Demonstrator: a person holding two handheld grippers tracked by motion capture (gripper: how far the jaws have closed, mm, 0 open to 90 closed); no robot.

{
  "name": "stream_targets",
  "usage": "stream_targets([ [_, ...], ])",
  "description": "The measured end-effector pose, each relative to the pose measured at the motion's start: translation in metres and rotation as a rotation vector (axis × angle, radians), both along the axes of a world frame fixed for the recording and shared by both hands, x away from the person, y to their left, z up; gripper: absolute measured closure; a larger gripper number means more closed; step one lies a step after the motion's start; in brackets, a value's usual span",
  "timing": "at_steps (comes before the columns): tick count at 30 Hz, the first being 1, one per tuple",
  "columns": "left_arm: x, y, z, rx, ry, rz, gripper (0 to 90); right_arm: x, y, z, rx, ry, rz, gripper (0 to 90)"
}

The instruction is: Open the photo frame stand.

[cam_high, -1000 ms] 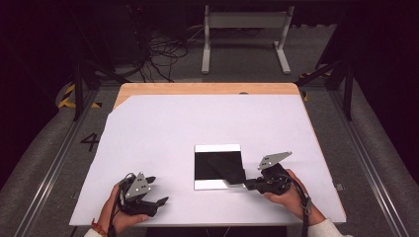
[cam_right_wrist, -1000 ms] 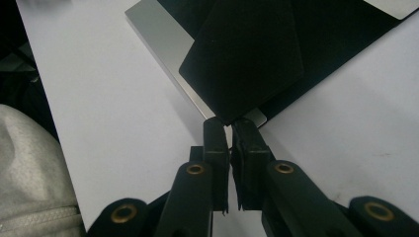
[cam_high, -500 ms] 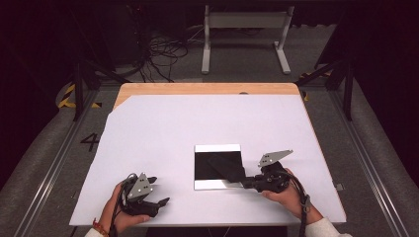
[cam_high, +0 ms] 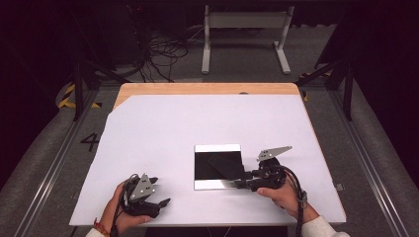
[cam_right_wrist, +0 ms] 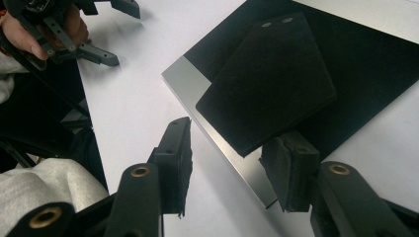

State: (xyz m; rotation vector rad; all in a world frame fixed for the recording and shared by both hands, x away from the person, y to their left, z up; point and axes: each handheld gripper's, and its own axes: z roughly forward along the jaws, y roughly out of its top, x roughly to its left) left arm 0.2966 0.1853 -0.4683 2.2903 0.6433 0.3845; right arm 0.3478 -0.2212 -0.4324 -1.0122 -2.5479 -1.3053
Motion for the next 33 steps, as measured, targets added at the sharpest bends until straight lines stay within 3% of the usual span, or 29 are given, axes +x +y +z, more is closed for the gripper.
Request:
stream_targets([
  [3,0.0,-0.001,0.0,-0.002,0.0,-0.001,20.6,0.002,-0.001,-0.001,0.02,0.014,-0.02,52.6],
  [9,-0.001,-0.002,0.0,0.002,0.002,-0.007,20.8,0.006,-0.006,0.0,0.1,0.09,-0.063,51.4],
  [14,-0.002,-0.004,0.0,0.0,0.002,-0.016,20.7,0.013,-0.002,-0.001,0.117,0.127,-0.115,50.4],
  [19,-0.001,-0.004,0.0,0.001,0.002,-0.018,20.7,0.016,0.002,-0.004,0.123,0.136,-0.114,49.2],
  [24,-0.001,-0.006,0.001,-0.003,0.003,-0.023,20.6,0.022,-0.001,-0.007,0.183,0.21,-0.145,52.3],
  [26,0.0,-0.008,0.001,-0.014,0.006,-0.031,20.6,0.024,-0.004,-0.01,0.191,0.219,-0.178,54.4],
  [33,0.011,-0.027,0.006,-0.077,0.036,-0.061,20.3,0.025,-0.003,-0.013,0.211,0.214,-0.171,56.4],
])
